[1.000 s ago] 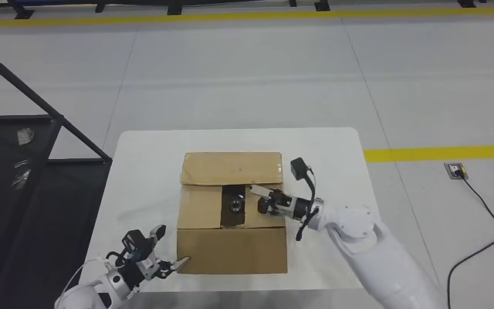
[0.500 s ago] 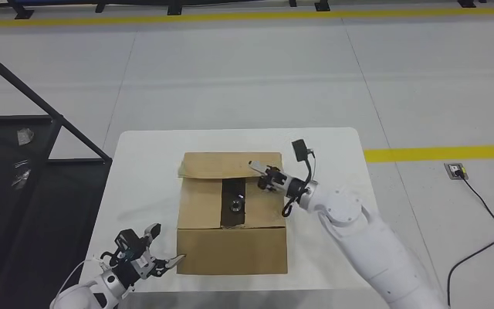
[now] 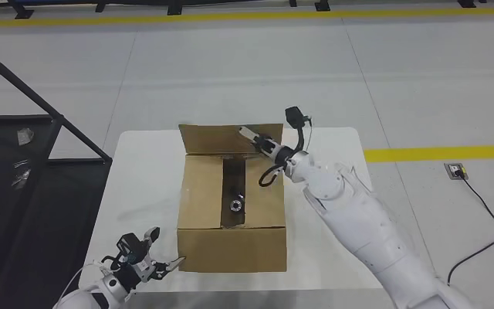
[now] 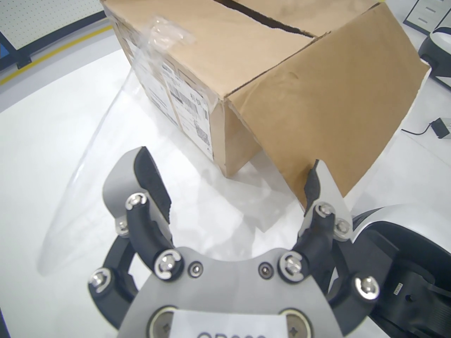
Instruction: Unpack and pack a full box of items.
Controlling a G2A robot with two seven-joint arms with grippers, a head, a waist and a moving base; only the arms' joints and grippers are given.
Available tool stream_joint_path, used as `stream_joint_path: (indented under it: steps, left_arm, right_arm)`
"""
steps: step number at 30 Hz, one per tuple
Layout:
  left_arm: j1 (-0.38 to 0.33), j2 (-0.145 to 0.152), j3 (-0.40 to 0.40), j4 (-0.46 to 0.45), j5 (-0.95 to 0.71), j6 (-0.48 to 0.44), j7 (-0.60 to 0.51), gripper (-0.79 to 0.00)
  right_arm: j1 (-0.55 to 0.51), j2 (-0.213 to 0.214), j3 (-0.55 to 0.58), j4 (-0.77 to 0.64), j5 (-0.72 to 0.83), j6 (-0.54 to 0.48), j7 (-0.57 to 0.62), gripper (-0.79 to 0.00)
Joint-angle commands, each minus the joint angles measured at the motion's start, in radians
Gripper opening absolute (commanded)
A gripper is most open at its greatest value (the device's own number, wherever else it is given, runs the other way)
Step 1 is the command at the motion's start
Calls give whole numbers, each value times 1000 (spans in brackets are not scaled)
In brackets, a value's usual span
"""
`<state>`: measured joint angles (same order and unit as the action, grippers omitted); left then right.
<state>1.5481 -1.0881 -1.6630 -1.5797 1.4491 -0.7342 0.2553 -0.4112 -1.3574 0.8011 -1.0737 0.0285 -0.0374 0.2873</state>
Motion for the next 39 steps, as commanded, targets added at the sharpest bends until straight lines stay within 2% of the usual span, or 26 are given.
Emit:
stream_joint_path:
  steps: [1,4,7,11,17,25,28,34,37,39]
  left_arm:
    - [4,1,1,4,-7,1,9,0]
    - [10,2,3,12,-12,6,18,0]
    - [9,2,3,26,-25,11,23,0]
    - [5,5,-2,40,-39,6,27,0]
    - [-5,8,-1,51,-52,-1,15,0]
    - [-15,11,12,59,-53,7,0,0]
    - [-7,11,4,54,-75,13,28,0]
    - [13,16,-40,18,-142,1,72,0]
    - [25,15,-64,4,-202,21,93,0]
    - [27,14,-76,0,-245,42,87,0]
  right_arm:
    - [42,-20,-32,49,-57,54,-77,0]
    - [71,-52,-55,102,-38,76,-143,0]
    - [100,-77,-70,175,-18,67,-148,0]
    - [129,-113,-106,267,-37,87,-176,0]
    - [155,-172,-157,377,-87,157,-284,0]
    - [181,-221,-147,502,-53,90,-275,0]
    - [183,-222,-111,515,-2,-9,-228,0]
    - [142,-178,-17,475,81,-268,49,0]
    - [97,-148,9,408,74,-321,219,0]
    - [62,-129,20,351,44,-317,311,0]
